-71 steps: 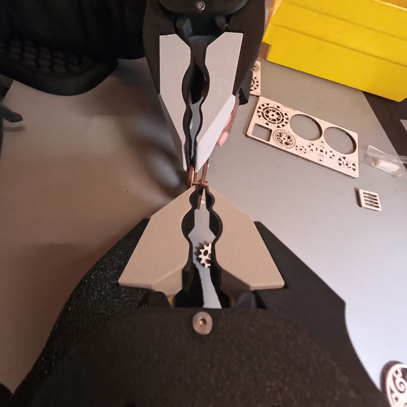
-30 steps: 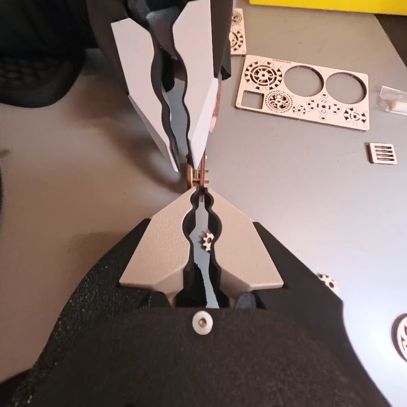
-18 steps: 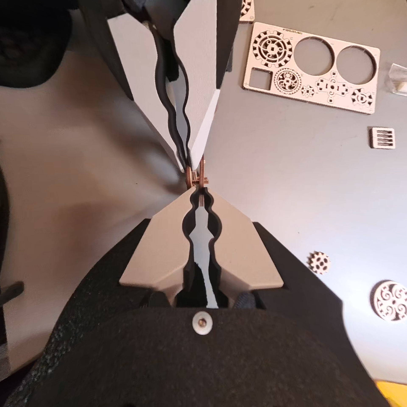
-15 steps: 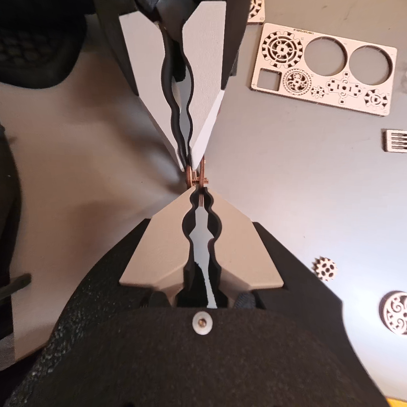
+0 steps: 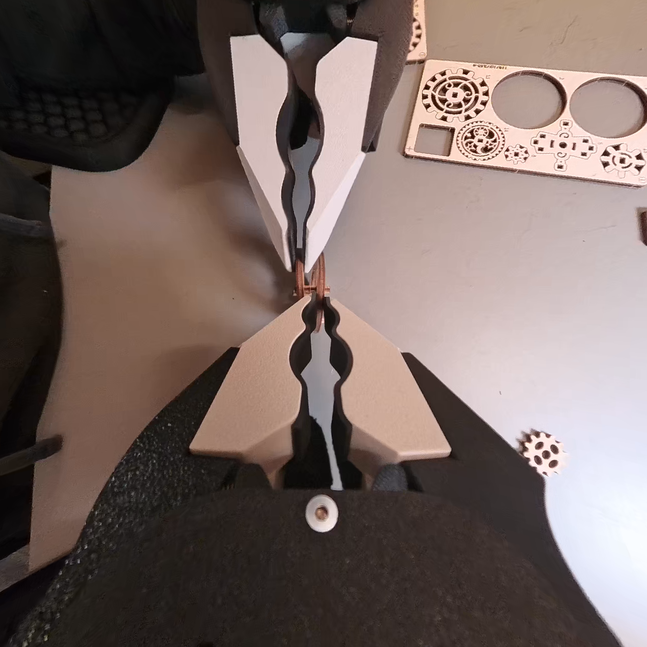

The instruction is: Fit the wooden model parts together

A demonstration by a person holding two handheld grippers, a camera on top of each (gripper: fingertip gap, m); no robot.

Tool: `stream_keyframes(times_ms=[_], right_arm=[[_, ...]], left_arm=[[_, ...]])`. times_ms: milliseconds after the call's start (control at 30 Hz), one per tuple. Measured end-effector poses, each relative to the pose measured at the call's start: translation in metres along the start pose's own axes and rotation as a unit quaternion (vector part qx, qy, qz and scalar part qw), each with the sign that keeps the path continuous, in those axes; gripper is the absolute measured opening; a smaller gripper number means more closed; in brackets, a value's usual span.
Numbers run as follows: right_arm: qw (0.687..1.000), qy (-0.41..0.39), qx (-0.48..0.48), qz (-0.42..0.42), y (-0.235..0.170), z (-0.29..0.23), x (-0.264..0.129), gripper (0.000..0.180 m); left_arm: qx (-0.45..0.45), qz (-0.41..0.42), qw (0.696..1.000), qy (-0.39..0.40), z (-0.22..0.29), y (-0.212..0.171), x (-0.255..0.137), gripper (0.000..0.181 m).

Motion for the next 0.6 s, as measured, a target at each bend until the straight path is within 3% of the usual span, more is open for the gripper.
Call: stream_keyframes(times_ms=[33,133,200,433,600], right_arm=[[1.000,-0.012,0.003,0.008,0.000,0.002,-0.001,0.001],[0.997,-0.001,0.039,0.061,0.001,0.009,-0.008,0.002],[0.997,0.002,0.045,0.070,-0.005,0.016,-0.009,0.015],[0.986,0.073,0.058,0.139,-0.011,0.018,-0.006,0.007],[0.993,0.030,0.024,0.110,-0.006,0.015,-0.008,0.001]], left_arm=[[-0.003,0.013,1.000,0.012,-0.003,-0.002,-0.001,0.002],[-0.003,0.065,0.998,0.009,-0.006,-0.003,-0.011,0.002],[-0.010,0.081,0.997,0.005,-0.007,-0.004,-0.015,0.002],[0.004,0.131,0.991,0.005,-0.004,0.001,-0.020,0.001],[0.010,0.075,0.996,0.049,-0.004,0.006,-0.020,0.004]])
Point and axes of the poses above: each gripper's, where its closed fingertips meet, x out along the fingers, y out of its top, z = x × y across the jaws, the point moved 9 cm from there along -x, back along the fingers, and after that the axes turned 7 degrees about -y, right-handed, at the moved point
